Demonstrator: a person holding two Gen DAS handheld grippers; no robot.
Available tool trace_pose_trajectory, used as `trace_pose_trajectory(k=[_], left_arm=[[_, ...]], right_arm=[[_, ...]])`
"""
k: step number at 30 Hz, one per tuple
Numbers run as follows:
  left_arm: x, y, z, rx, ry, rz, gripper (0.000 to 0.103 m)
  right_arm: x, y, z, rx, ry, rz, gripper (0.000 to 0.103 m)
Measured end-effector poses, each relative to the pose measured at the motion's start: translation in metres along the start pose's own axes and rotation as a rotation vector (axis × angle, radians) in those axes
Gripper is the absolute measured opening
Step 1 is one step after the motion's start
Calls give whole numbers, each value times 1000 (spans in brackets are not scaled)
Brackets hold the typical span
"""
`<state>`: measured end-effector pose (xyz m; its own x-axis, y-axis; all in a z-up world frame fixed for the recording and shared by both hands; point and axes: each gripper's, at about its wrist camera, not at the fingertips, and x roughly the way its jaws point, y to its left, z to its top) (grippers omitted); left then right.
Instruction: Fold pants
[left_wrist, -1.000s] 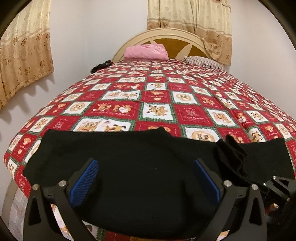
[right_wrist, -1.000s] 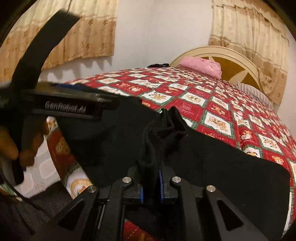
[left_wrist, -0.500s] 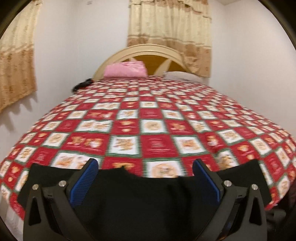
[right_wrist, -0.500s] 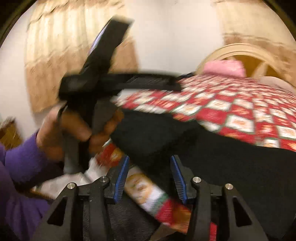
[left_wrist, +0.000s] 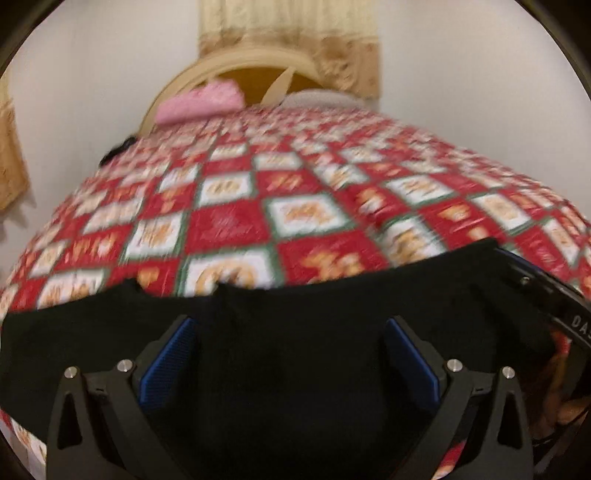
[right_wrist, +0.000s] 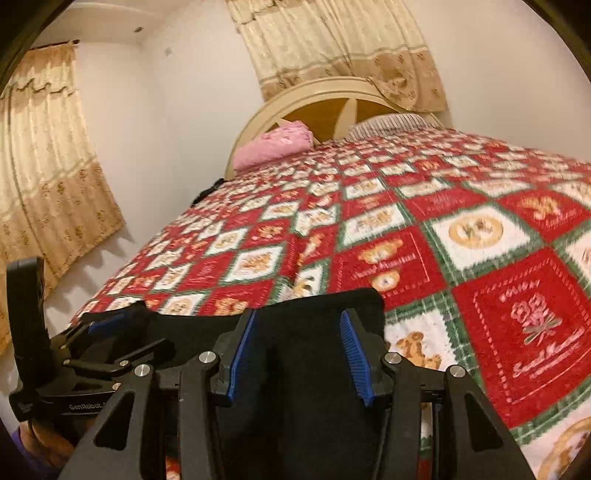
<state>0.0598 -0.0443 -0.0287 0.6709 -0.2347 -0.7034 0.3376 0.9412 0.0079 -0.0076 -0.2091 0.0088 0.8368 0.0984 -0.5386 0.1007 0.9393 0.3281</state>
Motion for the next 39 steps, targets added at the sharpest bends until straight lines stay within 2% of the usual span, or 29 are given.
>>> trace_pose_trajectory(k=[1, 2, 4, 6, 9, 18, 23, 27, 31, 34, 39], left_arm=[[8, 8, -3, -32, 39, 5, 103], [13, 17, -6, -74, 58, -26, 103], [9, 29, -9, -129, 21, -73, 103], [9, 23, -12, -93, 23, -44, 103], [7, 20, -14, -92, 9, -30, 103], [-3, 31, -12, -90, 40, -36, 103], [-33, 77, -20, -168, -6, 32, 103], [-60, 146, -35, -313, -43, 191, 103], [-68, 204, -53, -469, -20, 329, 103], [-66, 231, -67, -571, 21, 350, 103], [-52, 247, -83, -622, 82, 384, 103]], right_arm=[[1, -1, -3, 1, -14, 1, 49], [-1, -1, -6, -2, -35, 3, 49], [1, 2, -8, -17, -44, -20, 49], [2, 10, -10, -67, -42, -61, 49], [4, 22, -14, -146, -51, -125, 49], [3, 22, -18, -145, -73, -130, 52], [4, 25, -19, -150, -74, -134, 57], [4, 25, -18, -118, -87, -105, 66], [5, 30, -18, -136, -84, -116, 70], [7, 33, -19, -155, -80, -127, 73], [12, 47, -18, -217, -51, -196, 75]])
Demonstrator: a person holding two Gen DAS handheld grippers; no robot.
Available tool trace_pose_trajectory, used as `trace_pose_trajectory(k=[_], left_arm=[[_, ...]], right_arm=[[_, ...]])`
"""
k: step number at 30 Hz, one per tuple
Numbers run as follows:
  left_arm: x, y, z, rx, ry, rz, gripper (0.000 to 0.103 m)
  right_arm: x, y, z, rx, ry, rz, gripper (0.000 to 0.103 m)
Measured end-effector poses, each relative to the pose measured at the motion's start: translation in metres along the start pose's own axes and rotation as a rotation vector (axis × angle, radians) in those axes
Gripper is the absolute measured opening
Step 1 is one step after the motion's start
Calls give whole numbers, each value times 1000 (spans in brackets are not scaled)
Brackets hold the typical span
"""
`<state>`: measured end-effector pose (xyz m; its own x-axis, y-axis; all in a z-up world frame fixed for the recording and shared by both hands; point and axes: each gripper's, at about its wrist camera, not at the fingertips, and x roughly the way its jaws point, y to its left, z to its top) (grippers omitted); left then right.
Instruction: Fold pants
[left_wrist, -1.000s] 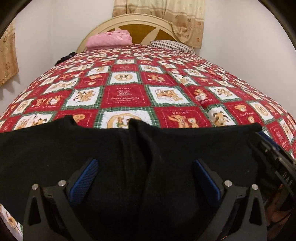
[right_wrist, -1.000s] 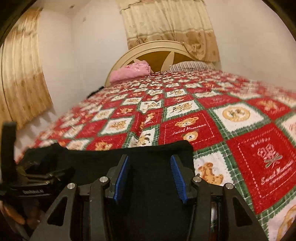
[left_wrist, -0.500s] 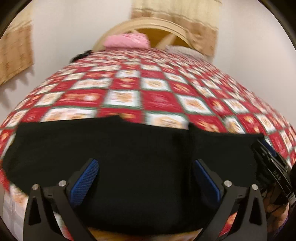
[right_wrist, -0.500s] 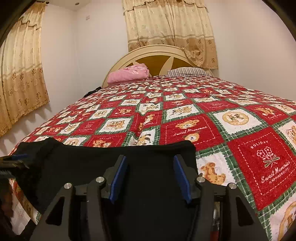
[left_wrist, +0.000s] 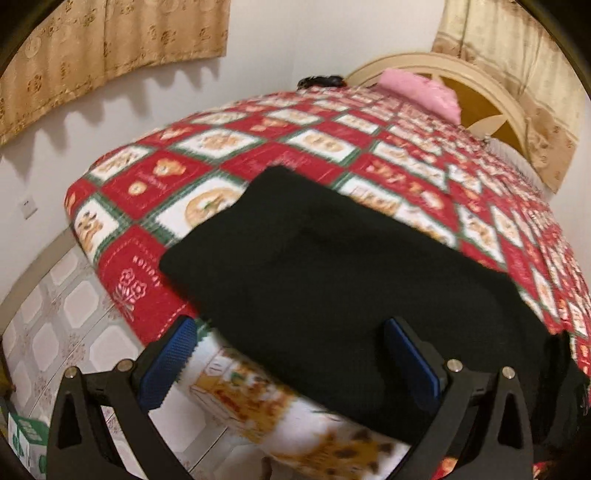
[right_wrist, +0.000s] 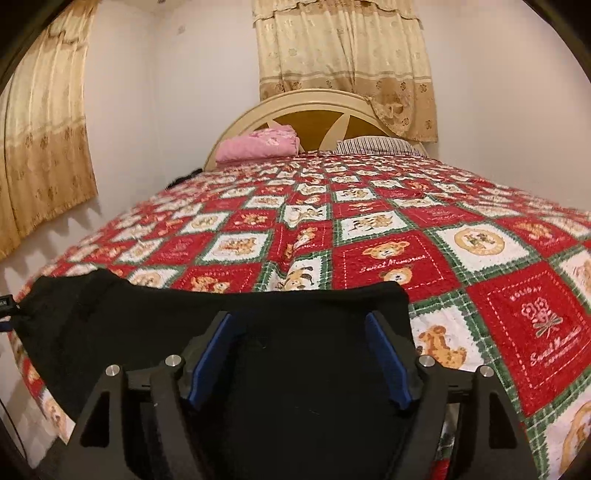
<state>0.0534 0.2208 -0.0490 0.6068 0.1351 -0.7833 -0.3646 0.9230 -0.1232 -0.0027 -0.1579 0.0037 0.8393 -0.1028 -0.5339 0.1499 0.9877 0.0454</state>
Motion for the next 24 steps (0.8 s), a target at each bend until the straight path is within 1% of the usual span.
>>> trace_pose_trajectory(k=[1, 2, 5, 6, 8, 12, 13, 14, 15, 16, 19, 24], left_arm=[[2, 0, -1, 3, 2, 2, 103], [1, -1, -2, 14, -15, 10, 103], [1, -3, -1, 23, -14, 14, 103], [2, -1, 0, 14, -13, 11, 103], [1, -1, 0, 11, -13, 10, 103], [2, -1, 2, 15, -8, 13, 103], [2, -1, 2, 15, -7, 14, 103], [2, -1, 2, 15, -6, 15, 103], [2, -1, 2, 15, -6, 16, 103], [2, -1, 3, 16, -7, 17, 103], [3, -1, 5, 10, -6, 18, 103], [8, 0, 9, -3, -14, 21, 103]], right_arm=[[-2, 6, 3, -16, 7, -30, 75], [-6, 12, 5, -18, -6, -34, 75], [-25, 31, 9, -9, -92, 105, 75], [-27, 41, 9, -27, -95, 142, 75], [-22, 61, 8, -68, -70, 188, 75], [-5, 92, -5, -105, 21, 273, 75], [0, 100, -11, -120, 46, 281, 75], [4, 108, -18, -158, 53, 253, 78], [2, 112, -21, -188, 18, 233, 78], [0, 114, -22, -198, 11, 218, 79], [2, 108, -22, -163, 23, 239, 80], [0, 107, -22, -163, 17, 235, 80]])
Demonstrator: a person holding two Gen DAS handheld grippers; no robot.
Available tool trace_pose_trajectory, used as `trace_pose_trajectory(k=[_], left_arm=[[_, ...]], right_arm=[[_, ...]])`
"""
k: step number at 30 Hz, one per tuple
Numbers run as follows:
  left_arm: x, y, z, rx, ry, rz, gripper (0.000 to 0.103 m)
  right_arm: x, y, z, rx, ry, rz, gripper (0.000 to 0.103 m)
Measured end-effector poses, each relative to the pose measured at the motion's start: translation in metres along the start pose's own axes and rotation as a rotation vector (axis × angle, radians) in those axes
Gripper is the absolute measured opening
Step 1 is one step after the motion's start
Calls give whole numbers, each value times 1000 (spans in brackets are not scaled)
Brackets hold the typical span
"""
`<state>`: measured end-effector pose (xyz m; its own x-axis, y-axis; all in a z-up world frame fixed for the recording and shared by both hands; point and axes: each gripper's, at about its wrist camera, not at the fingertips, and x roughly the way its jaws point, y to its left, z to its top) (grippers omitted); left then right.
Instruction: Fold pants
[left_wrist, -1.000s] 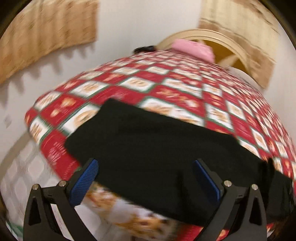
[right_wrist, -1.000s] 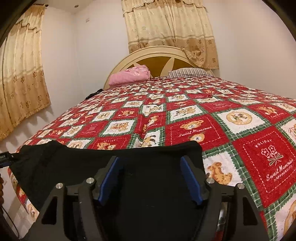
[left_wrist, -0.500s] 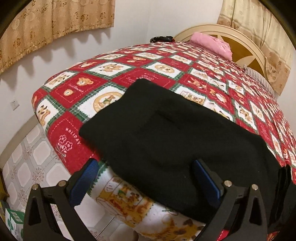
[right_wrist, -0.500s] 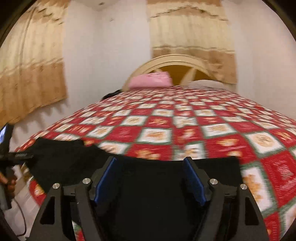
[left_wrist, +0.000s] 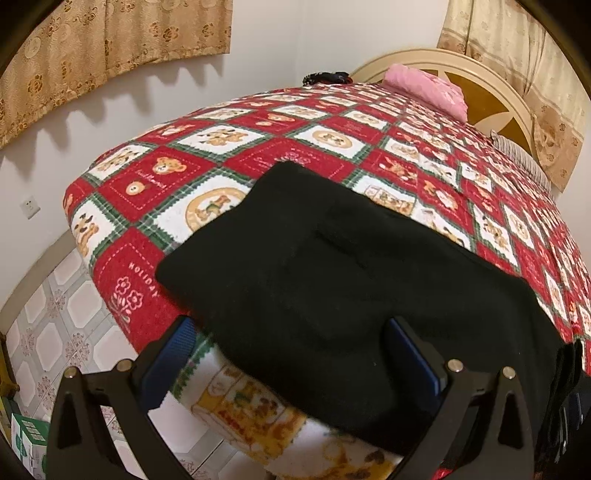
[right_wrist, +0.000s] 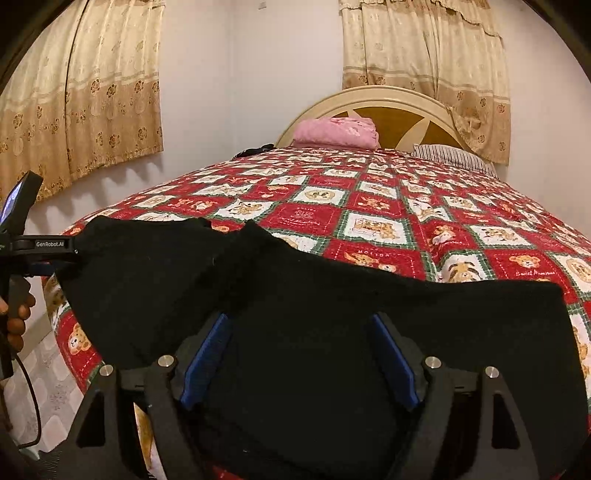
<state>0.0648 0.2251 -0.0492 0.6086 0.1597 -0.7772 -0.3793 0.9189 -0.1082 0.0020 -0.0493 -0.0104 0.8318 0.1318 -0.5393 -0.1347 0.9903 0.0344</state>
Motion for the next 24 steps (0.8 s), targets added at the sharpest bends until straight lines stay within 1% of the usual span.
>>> trace_pose_trajectory(k=[2, 5, 7, 9, 11, 13, 15, 16, 17, 18, 20, 22, 24], left_arm=[[2, 2, 3, -24, -4, -6, 103], [1, 12, 9, -121, -14, -48, 103], [-4, 28, 8, -225, -47, -126, 103], [-6, 43, 5, -292, -65, -194, 101], [-7, 47, 4, -288, -65, -208, 96], [-7, 47, 3, -267, -70, -198, 93], [-8, 48, 1, -267, -83, -192, 88], [-9, 50, 0, -281, -89, -192, 83], [-10, 54, -1, -310, -100, -200, 77], [-9, 58, -1, -337, -104, -212, 74], [-9, 67, -2, -384, -109, -229, 58], [-10, 76, -4, -419, -109, -239, 49], [-9, 77, -6, -416, -116, -242, 47]], right_arm=[[0, -1, 0, 1, -1, 1, 80], [1, -2, 0, 1, -1, 1, 80], [1, -1, 0, 2, -1, 2, 80], [2, -1, 0, 3, -2, 2, 80], [2, -1, 0, 4, -3, 3, 80], [1, -1, 0, 4, -3, 4, 80], [1, -1, 0, 4, -3, 3, 80], [1, -1, 0, 4, -3, 3, 80], [1, -1, 0, 5, -3, 3, 80], [1, -1, 0, 6, -3, 4, 80], [1, 0, 0, 7, -4, 6, 80], [1, 0, 0, 7, -4, 6, 80], [1, -1, 0, 6, -4, 7, 80]])
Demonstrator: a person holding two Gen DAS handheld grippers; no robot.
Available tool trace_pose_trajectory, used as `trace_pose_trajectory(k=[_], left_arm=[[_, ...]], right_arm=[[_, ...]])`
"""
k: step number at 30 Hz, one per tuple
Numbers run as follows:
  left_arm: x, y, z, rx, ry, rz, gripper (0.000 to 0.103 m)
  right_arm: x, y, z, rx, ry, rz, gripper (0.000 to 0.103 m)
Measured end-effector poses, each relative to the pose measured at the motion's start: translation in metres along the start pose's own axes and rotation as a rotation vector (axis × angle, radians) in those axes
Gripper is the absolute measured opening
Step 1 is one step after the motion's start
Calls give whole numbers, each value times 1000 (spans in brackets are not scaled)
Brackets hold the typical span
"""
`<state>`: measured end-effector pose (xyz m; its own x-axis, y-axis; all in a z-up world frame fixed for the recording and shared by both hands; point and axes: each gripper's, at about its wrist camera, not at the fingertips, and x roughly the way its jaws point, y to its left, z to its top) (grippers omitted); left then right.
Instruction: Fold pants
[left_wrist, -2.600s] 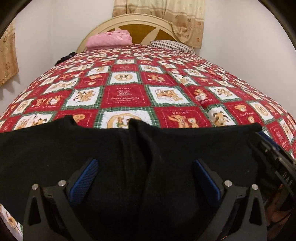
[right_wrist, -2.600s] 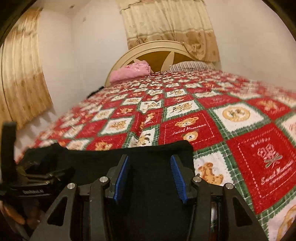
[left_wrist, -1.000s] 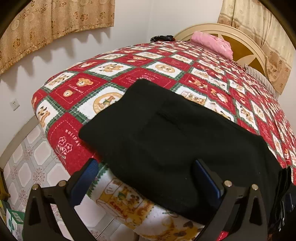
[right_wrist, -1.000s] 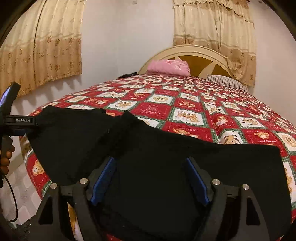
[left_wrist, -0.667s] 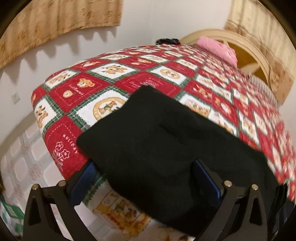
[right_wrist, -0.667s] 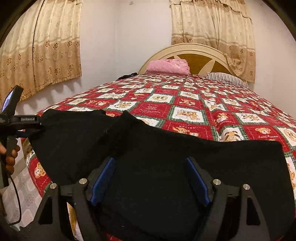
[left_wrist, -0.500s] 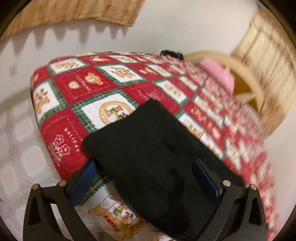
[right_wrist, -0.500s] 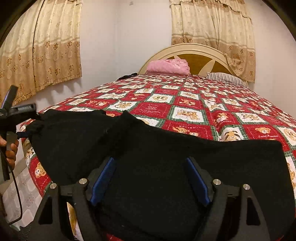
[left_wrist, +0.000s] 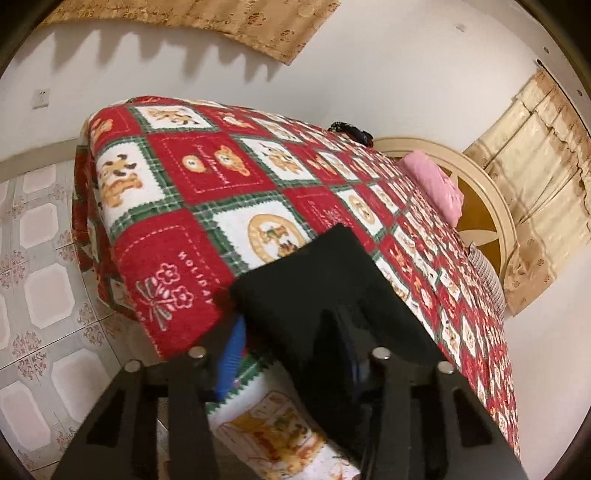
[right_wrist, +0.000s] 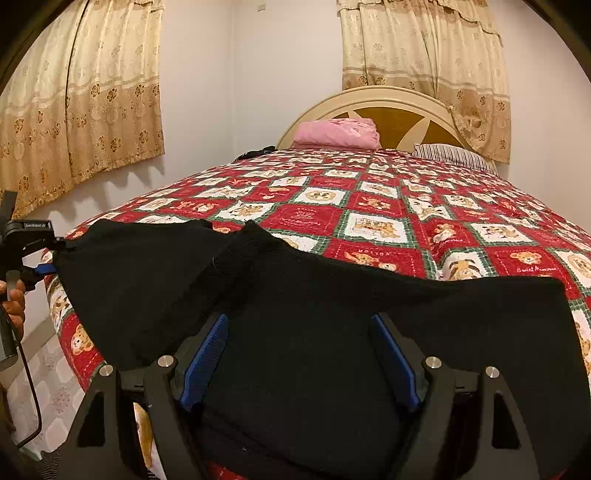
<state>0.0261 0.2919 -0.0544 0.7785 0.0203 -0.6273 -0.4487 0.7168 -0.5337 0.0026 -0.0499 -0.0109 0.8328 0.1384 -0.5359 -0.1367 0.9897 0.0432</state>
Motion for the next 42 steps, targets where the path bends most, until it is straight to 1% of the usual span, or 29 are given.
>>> trace_pose_trajectory(k=[1, 3, 4, 5, 6, 7, 8, 9, 10, 13, 14, 15, 17, 19, 21, 23, 24, 26, 27, 30, 31, 32, 33, 34, 36, 38, 40, 41, 42], left_arm=[[0, -1, -1, 8, -5, 5, 47], [1, -5, -2, 7, -8, 19, 51], [2, -6, -1, -1, -5, 10, 61], [4, -9, 1, -10, -1, -2, 66], [5, -11, 2, -3, 1, 10, 66], [7, -17, 3, 30, 7, 42, 61], [9, -24, 3, 86, 7, 87, 36], [11, -29, 2, 141, 13, 100, 26], [13, -32, 1, 156, 24, 80, 23], [10, -36, 3, 148, 13, 68, 22], [7, -39, 2, 160, 1, 66, 21], [1, -49, 0, 205, -23, 59, 21], [-10, -69, -6, 298, -63, 26, 21], [-26, -99, -18, 419, -119, -37, 21], [-40, -129, -34, 536, -147, -127, 21], [-51, -157, -54, 650, -156, -220, 21], [-58, -174, -71, 734, -156, -278, 21], [-68, -194, -98, 837, -152, -352, 21], [-76, -206, -118, 906, -148, -419, 21], [-86, -225, -158, 1035, -118, -550, 21], [-86, -231, -176, 1092, -104, -572, 21], [-82, -236, -194, 1143, -80, -579, 21], [-79, -237, -205, 1172, -58, -576, 21], [-72, -237, -217, 1205, -34, -565, 21], [-62, -235, -234, 1260, -26, -520, 21], [-55, -232, -237, 1289, 6, -496, 24], [-58, -230, -235, 1284, 6, -511, 24], [-59, -229, -236, 1286, 8, -512, 26], [-59, -229, -235, 1288, 5, -510, 29]], right_arm=[[0, 0, 0, 0, 0, 0, 80], [0, 0, 0, 0, 0, 0, 80], [0, 0, 0, 0, 0, -1, 80], [0, 0, 0, 0, 0, 0, 80], [0, 0, 0, 1, -1, 0, 80], [0, 0, 0, 2, -1, 1, 80], [0, 1, 0, 1, -1, 0, 80], [0, 0, 0, 1, -1, -1, 80], [0, 0, 0, 0, -1, -3, 80], [-1, -1, 0, -1, 0, -2, 80], [-3, -1, 0, 1, 2, -1, 80], [-4, -2, 0, 6, -1, -1, 80], [-15, -6, 0, 31, -50, -12, 80], [-26, -13, 4, 65, -100, -24, 80], [-34, -22, 8, 107, -134, -32, 80], [-35, -31, 10, 148, -131, -29, 80], [-34, -40, 10, 193, -122, -16, 80], [-34, -59, 9, 282, -102, 30, 80], [-33, -67, 9, 320, -90, 59, 80], [-32, -86, 6, 417, -73, 149, 80], [-34, -87, 5, 426, -73, 157, 80], [-33, -87, 6, 427, -69, 160, 80], [-32, -87, 6, 425, -63, 161, 80], [-29, -86, 5, 428, -53, 163, 80], [-24, -87, 2, 445, -34, 163, 80], [-26, -88, 3, 449, -49, 184, 80], [-28, -95, 4, 473, -49, 206, 80], [-28, -99, 5, 491, -50, 209, 80], [-30, -106, 5, 528, -52, 235, 80]])
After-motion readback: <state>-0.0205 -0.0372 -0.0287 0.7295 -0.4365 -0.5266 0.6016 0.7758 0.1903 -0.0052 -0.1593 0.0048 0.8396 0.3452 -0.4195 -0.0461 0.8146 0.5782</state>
